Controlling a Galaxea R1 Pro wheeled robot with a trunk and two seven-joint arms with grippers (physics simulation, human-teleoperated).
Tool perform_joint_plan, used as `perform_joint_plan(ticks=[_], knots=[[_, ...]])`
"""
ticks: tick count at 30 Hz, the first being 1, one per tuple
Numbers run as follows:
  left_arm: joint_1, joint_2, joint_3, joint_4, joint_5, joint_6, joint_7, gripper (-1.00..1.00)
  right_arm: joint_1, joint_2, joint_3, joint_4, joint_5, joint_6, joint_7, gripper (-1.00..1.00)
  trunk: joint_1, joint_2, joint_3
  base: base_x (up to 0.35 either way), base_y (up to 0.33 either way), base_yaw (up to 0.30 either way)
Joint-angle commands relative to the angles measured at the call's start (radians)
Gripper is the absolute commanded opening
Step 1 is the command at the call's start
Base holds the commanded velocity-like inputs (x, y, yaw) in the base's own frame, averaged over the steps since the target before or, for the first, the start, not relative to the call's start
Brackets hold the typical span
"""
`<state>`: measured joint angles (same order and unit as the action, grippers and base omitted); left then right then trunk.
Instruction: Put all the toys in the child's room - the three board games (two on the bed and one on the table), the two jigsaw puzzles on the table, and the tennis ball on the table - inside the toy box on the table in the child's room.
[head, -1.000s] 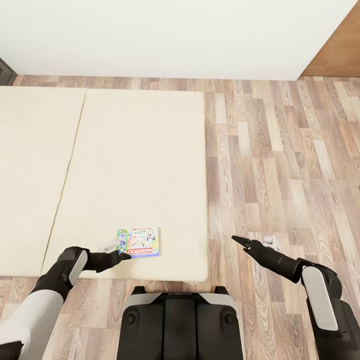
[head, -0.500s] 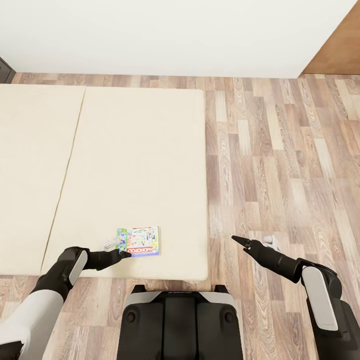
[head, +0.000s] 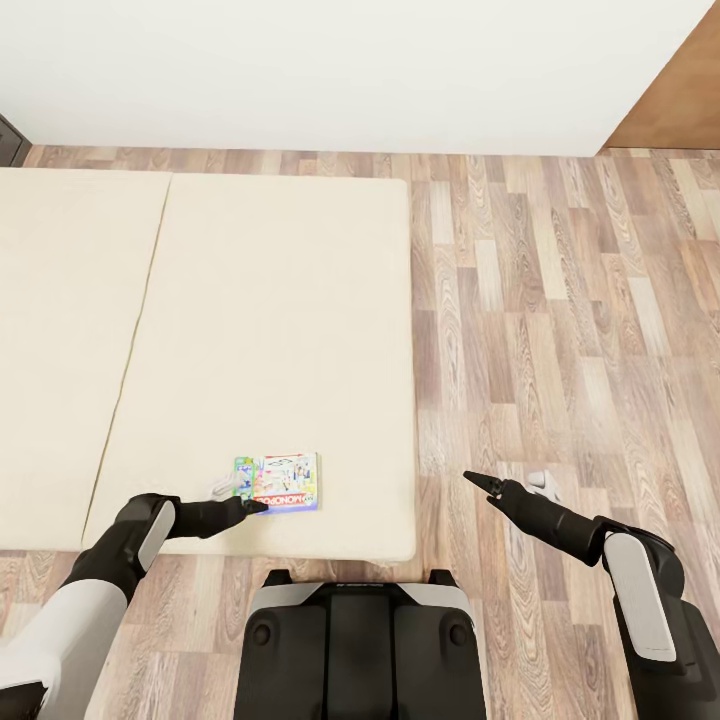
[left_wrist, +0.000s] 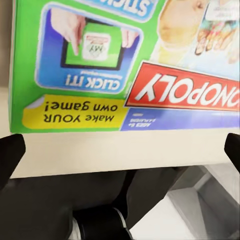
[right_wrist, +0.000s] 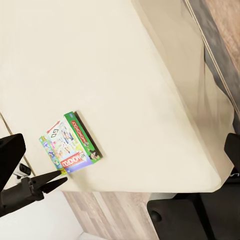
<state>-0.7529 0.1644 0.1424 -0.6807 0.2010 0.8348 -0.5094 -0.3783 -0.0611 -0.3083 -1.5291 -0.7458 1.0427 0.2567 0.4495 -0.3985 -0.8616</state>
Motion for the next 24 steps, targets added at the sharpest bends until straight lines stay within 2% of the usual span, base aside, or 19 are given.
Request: perform_joint_plan(ticks=[1,13,24], knots=[[0.0,0.0,0.002,0.0,0.001,0.006,-0.006,1.0,-0.001,0.0,-0.002,0.0,0.009,0.004,0.01,1.0,0.001,-0.002,-0.001,0.0,0.0,0.0],[0.0,0.0,0.003,0.0,0.001,0.005,-0.021,1.0,-0.001,0.0,-0.002,0.0,0.009,0.004,0.01,1.0,0.001,-0.002,-0.001,0.0,0.0,0.0],[0.0,0.003,0.005,0.0,0.002,-0.043,-0.023,1.0,-0.001,0.0,-0.002,-0.002,0.009,0.004,0.01,1.0,0.001,-0.002,-0.001,0.0,0.0,0.0]])
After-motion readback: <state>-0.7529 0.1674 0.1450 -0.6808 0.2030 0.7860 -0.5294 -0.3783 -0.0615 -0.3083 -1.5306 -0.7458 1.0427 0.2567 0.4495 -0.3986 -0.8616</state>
